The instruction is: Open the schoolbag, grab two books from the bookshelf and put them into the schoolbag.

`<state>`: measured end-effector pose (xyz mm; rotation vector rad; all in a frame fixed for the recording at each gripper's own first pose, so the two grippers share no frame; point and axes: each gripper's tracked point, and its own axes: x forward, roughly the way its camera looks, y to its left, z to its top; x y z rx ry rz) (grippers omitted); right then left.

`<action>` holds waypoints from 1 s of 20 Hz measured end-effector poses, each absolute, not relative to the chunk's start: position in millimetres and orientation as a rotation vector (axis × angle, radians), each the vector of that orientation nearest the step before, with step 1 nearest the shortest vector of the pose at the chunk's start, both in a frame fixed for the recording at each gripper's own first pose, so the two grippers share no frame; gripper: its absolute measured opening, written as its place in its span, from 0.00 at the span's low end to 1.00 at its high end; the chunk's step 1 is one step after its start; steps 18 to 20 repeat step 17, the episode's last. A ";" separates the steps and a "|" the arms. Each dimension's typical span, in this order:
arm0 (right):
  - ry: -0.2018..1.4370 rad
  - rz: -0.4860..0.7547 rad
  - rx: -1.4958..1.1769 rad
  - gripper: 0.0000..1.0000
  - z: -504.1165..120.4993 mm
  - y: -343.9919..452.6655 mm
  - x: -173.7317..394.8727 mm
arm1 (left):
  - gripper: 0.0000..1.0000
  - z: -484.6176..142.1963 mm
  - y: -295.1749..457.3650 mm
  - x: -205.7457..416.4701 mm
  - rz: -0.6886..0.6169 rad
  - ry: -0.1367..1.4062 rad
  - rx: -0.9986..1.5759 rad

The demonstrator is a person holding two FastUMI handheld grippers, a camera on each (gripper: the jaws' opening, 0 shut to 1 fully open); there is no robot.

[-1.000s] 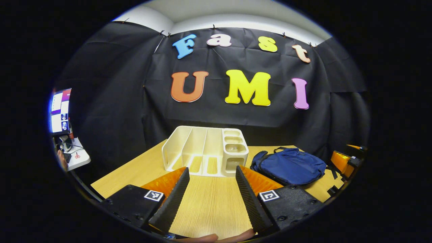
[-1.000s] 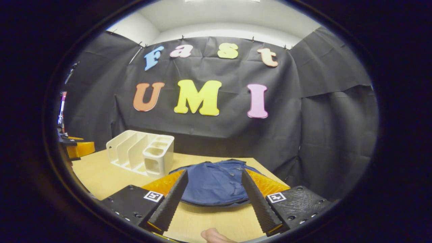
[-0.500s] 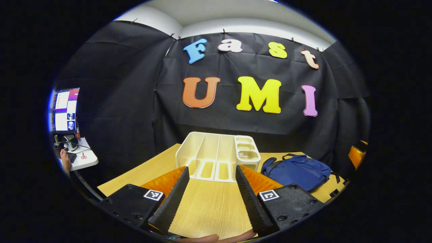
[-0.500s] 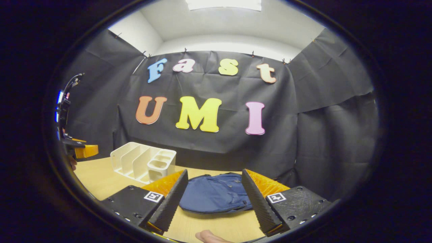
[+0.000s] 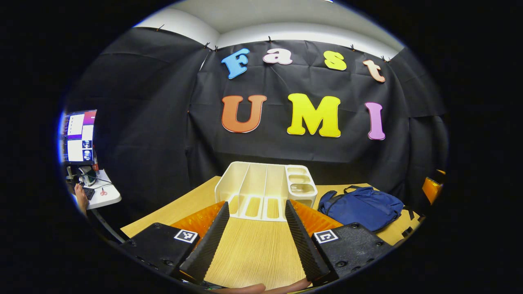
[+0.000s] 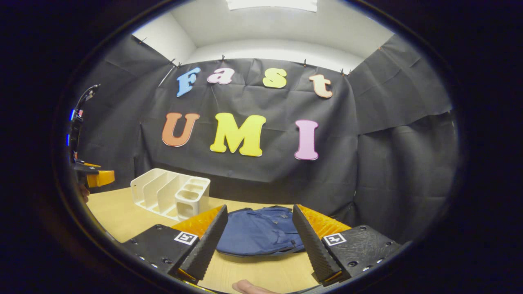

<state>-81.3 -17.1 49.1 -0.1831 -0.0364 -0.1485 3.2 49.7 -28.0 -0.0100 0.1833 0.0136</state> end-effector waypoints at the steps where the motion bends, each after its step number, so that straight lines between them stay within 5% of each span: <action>1: -0.037 -0.148 -0.184 0.93 49.0 -16.6 -81.1 | 0.88 -25.7 48.9 3.0 0.014 0.178 -0.006; 20: -0.002 -0.128 -0.193 0.95 33.0 -14.5 -79.5 | 0.88 -4.0 26.7 -4.0 -0.050 0.076 0.042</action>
